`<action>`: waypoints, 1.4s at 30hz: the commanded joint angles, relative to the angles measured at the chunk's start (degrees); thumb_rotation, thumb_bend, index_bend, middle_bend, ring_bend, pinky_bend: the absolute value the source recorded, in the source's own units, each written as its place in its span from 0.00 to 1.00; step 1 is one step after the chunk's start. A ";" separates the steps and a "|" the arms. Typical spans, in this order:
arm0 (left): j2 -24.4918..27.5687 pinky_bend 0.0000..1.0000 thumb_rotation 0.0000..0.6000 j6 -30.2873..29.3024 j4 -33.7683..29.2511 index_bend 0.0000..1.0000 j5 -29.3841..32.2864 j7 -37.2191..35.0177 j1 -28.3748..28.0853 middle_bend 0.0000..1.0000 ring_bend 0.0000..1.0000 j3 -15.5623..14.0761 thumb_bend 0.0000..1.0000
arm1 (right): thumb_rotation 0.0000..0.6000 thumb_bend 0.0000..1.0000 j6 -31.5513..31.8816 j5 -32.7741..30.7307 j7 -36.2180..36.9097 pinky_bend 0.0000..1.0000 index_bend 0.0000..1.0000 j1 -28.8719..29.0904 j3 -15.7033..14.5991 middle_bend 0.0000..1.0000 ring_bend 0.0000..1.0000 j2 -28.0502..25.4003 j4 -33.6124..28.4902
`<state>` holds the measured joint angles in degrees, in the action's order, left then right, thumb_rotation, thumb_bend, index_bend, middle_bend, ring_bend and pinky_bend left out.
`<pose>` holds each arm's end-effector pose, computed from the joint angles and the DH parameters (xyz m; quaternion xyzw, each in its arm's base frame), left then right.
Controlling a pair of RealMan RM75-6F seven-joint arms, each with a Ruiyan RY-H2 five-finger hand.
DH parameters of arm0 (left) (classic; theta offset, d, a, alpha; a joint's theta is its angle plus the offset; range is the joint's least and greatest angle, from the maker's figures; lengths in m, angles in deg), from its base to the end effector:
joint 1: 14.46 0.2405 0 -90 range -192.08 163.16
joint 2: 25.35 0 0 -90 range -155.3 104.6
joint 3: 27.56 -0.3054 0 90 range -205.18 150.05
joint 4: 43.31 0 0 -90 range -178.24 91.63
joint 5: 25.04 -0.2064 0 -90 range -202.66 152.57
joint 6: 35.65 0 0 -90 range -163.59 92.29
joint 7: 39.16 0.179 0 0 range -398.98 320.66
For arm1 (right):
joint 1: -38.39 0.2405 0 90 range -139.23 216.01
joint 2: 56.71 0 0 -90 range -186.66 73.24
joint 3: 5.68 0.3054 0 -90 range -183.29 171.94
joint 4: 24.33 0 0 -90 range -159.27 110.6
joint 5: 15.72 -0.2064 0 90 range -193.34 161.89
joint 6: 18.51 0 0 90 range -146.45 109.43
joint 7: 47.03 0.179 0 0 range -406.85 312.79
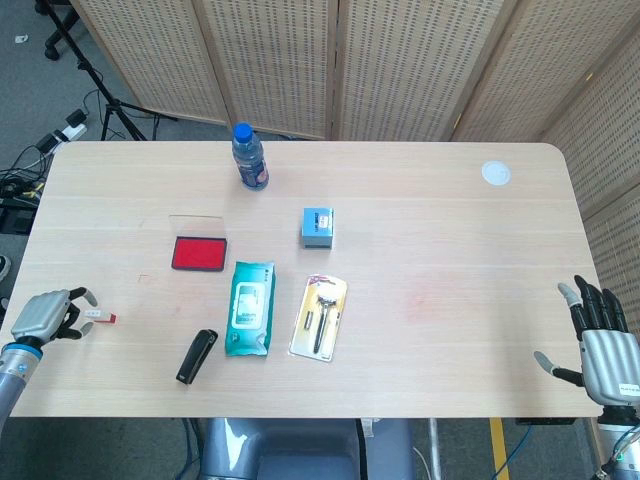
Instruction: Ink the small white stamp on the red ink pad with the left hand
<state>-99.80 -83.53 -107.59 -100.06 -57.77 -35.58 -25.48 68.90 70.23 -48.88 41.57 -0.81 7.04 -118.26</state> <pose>-0.4483 0.3214 0.1043 -0.6130 -0.5481 -0.2376 0.5172 -0.3486 -0.2156 0.1962 0.5761 -0.3710 0.4008 0.6082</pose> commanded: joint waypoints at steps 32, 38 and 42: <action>-0.34 0.96 1.00 0.73 -0.55 0.58 2.47 2.96 -0.74 0.97 1.00 1.01 0.44 | 1.00 0.09 -0.44 -0.22 2.20 0.00 0.00 0.02 0.00 0.00 0.00 -0.62 0.19; 1.75 0.96 1.00 -2.50 -3.84 0.58 1.00 1.85 -0.55 0.97 1.00 1.98 0.43 | 1.00 0.09 -0.48 -0.33 2.45 0.00 0.00 0.02 0.06 0.00 0.00 -0.70 0.25; 2.13 0.96 1.00 -9.09 -6.44 0.59 -0.82 0.62 -0.66 0.97 1.00 4.88 0.42 | 1.00 0.09 -0.84 -0.52 2.65 0.00 0.00 0.16 0.09 0.00 0.00 -0.72 0.38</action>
<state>-97.96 -88.85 -112.42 -99.60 -56.29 -36.20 -22.47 68.10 69.75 -46.25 41.71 -0.74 6.33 -117.91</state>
